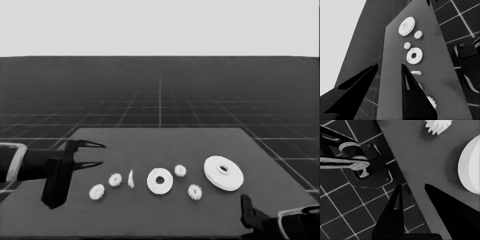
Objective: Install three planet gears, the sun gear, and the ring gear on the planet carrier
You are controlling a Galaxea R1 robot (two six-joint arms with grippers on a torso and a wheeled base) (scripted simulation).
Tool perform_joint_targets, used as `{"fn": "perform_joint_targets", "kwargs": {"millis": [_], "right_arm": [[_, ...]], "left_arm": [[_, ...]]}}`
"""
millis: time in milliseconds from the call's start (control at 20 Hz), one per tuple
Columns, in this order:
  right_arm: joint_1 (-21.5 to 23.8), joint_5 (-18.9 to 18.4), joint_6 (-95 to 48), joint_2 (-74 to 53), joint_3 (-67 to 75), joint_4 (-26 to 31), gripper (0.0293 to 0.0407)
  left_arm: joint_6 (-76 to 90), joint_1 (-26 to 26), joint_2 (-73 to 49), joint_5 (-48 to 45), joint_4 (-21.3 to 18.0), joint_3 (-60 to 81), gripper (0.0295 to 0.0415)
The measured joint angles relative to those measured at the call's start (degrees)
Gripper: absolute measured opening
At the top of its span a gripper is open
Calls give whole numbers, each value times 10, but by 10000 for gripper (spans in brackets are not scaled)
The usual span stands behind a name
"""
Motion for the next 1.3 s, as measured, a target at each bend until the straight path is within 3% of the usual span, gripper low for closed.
{"fn": "perform_joint_targets", "kwargs": {"millis": [50, 100, 150, 200, 250, 300, 350, 400, 450, 600, 700, 750, 850, 1200, 1300], "right_arm": [[-31, 13, -2, 8, 30, 43, 293], [-19, 8, -1, 5, 17, 26, 308], [-13, 4, -1, 3, 9, 15, 337], [-9, 3, 0, 1, 4, 9, 368], [-6, 1, 0, 1, 2, 5, 380], [-5, 1, 0, 0, 0, 3, 383], [-4, 0, 0, 0, 0, 2, 384], [-4, 0, 0, 0, -1, 1, 384], [-4, 0, 0, 0, -1, 1, 385], [-3, 0, 0, 0, -2, 0, 385], [-3, 0, 0, 0, -2, 0, 385], [-3, 0, 0, 0, -2, 0, 385], [-3, 0, 0, 0, -2, 0, 385], [-3, 0, 0, 0, -2, 0, 385], [-3, 0, 0, 0, -2, 0, 385]], "left_arm": [[-1, 40, -2, 28, -42, 41, 295], [-1, 26, -1, 17, -25, 25, 297], [-1, 16, -1, 10, -15, 14, 314], [0, 11, -1, 6, -9, 9, 347], [-279, 136, 104, 232, 268, -28, 379], [-565, 179, 234, 463, 260, -112, 401], [-737, 184, 309, 517, 134, -228, 402], [-809, 187, 344, 503, 46, -325, 395], [-837, 190, 365, 488, -8, -394, 389], [-850, 195, 392, 472, -72, -489, 385], [-849, 196, 398, 470, -83, -508, 385], [-840, 242, 407, 447, -41, -533, 385], [-825, 292, 422, 421, -6, -572, 385], [-815, 312, 432, 406, 9, -598, 385], [-815, 312, 432, 406, 9, -598, 314]]}}
